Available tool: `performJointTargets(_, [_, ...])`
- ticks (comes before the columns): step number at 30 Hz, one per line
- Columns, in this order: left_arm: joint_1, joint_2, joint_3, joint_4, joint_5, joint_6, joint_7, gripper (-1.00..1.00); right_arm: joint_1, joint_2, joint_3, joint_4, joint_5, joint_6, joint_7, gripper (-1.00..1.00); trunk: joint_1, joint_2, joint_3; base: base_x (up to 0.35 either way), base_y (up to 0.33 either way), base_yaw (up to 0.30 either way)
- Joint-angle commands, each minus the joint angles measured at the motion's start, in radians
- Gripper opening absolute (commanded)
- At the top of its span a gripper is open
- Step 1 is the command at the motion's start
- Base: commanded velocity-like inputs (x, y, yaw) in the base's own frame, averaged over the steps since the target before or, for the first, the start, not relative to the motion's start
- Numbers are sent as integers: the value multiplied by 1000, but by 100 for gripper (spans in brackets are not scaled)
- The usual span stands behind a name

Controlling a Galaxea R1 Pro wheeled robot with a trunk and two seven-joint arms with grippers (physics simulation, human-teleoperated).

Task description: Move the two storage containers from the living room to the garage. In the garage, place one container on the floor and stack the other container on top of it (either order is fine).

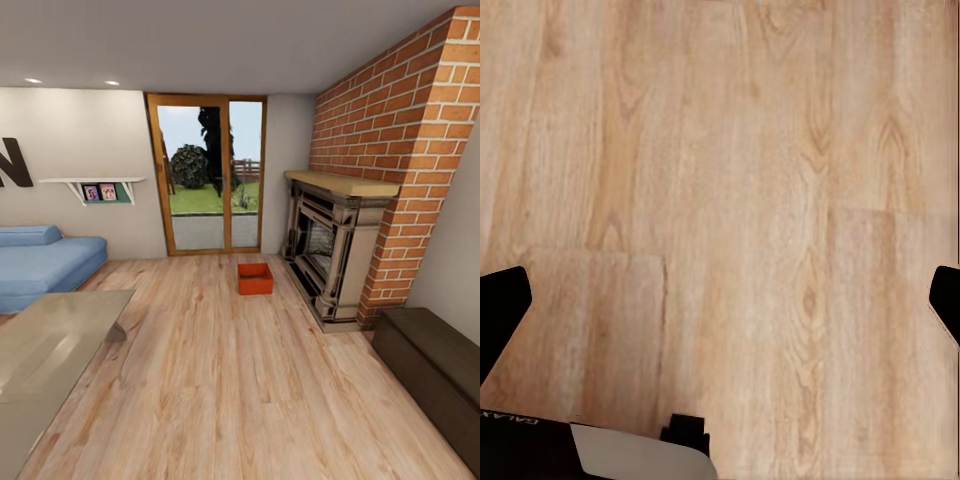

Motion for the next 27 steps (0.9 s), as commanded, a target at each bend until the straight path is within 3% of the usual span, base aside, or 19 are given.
performJointTargets(1, [-2, -1, 0, 5, 4, -7, 0, 100, -1, 0, 7, 4, 1, -7, 0, 100, 1, -1, 0, 309, -144, 0])
performJointTargets(27, [-1, 1, 0, 5, 4, -7, 0, 100, -1, 0, 7, 4, 0, -7, 0, 100, 1, -1, 0, 312, -129, 0])
